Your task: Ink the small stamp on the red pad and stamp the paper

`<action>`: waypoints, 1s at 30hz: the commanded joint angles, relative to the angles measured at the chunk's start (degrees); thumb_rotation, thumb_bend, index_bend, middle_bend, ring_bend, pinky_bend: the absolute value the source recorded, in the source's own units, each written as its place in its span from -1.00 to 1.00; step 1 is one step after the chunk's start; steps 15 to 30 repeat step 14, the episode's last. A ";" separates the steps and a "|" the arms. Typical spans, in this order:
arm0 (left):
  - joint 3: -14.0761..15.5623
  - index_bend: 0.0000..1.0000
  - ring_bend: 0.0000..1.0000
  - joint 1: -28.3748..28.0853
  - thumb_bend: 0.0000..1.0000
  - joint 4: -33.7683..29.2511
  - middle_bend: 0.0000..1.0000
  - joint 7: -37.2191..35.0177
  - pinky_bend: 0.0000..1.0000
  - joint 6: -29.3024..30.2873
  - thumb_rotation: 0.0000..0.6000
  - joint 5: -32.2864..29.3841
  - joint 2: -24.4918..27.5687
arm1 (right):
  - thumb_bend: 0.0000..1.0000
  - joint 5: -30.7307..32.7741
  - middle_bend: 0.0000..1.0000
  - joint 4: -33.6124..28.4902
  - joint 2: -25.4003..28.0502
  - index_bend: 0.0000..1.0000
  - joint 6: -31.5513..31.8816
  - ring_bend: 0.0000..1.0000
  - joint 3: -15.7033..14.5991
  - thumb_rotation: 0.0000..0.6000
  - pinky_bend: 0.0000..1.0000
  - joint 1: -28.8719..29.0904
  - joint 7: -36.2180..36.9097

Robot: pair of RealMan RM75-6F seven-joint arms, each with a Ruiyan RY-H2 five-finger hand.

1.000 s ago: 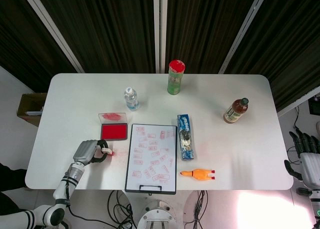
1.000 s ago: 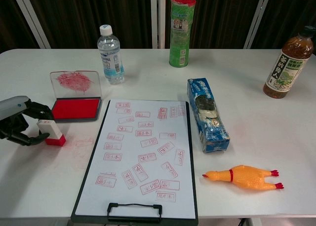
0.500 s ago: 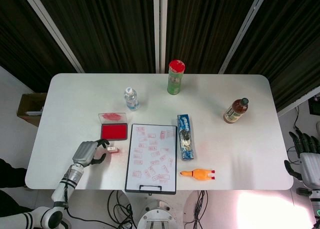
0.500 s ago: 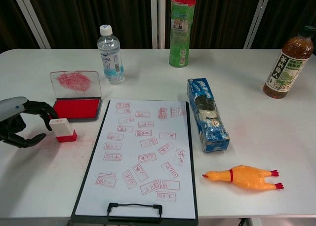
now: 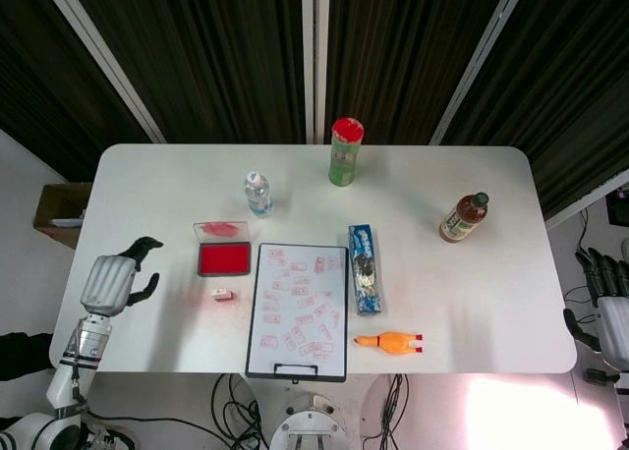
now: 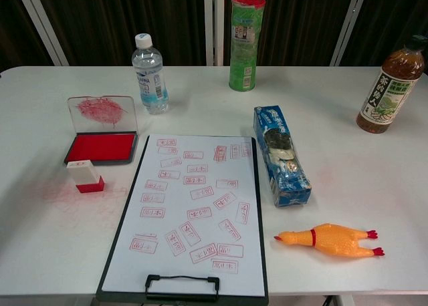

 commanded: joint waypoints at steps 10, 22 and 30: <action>4.07 -0.83 -0.95 8.26 -1.00 -6.11 -0.86 7.19 -0.61 7.44 -0.71 3.50 13.02 | -0.52 -5.14 -1.00 7.53 -4.29 -1.00 4.51 -1.00 -0.45 1.00 -1.00 -0.42 -0.48; 3.87 -0.83 -0.95 8.80 -1.00 -7.72 -0.86 6.11 -0.61 6.51 -0.70 2.20 14.27 | -0.52 -3.61 -1.00 6.50 -3.48 -1.00 3.59 -1.00 -0.47 1.00 -1.00 -0.70 -0.44; 3.87 -0.83 -0.95 8.80 -1.00 -7.72 -0.86 6.11 -0.61 6.51 -0.70 2.20 14.27 | -0.52 -3.61 -1.00 6.50 -3.48 -1.00 3.59 -1.00 -0.47 1.00 -1.00 -0.70 -0.44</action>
